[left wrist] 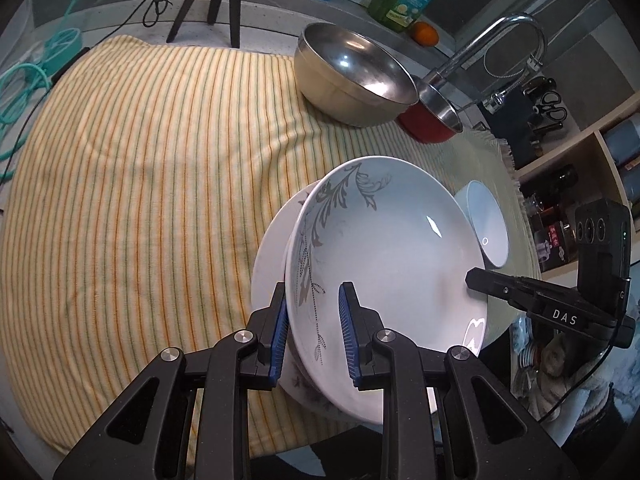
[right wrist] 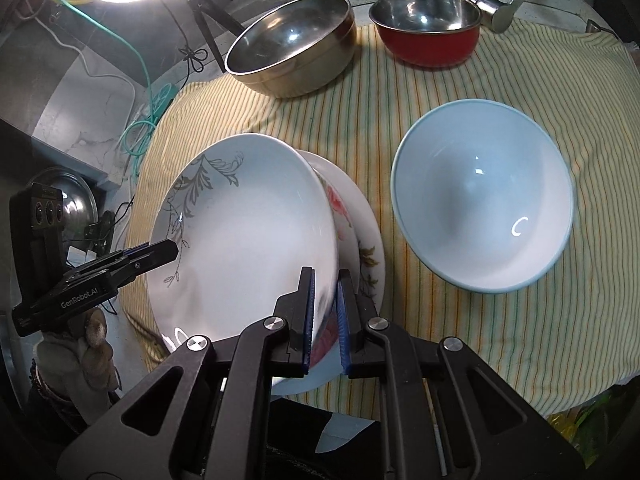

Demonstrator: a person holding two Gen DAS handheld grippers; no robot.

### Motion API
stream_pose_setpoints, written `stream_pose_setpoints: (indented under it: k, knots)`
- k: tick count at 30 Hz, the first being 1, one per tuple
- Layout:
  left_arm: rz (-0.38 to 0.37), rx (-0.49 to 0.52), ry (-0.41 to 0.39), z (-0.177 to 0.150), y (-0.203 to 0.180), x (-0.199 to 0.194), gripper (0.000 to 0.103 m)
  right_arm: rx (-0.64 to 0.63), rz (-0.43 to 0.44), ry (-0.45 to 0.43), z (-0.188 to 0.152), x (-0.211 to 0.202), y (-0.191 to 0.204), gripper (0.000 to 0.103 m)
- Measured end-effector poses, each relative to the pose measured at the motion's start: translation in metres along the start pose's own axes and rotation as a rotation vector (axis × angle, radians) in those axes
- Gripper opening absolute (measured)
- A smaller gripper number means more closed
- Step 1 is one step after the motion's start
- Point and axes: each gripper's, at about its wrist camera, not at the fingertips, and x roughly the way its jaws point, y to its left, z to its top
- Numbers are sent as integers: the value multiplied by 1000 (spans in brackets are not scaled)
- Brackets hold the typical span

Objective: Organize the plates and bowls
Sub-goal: 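Lower the grey-leaf plate onto the pink plate stack with both grippers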

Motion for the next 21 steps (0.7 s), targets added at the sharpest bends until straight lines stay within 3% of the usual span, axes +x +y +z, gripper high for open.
stream_pose_setpoints:
  k: [21]
  knots:
    - [19,30,31,0,-5,10,22,-32,-56,31,-3,6,-1,13]
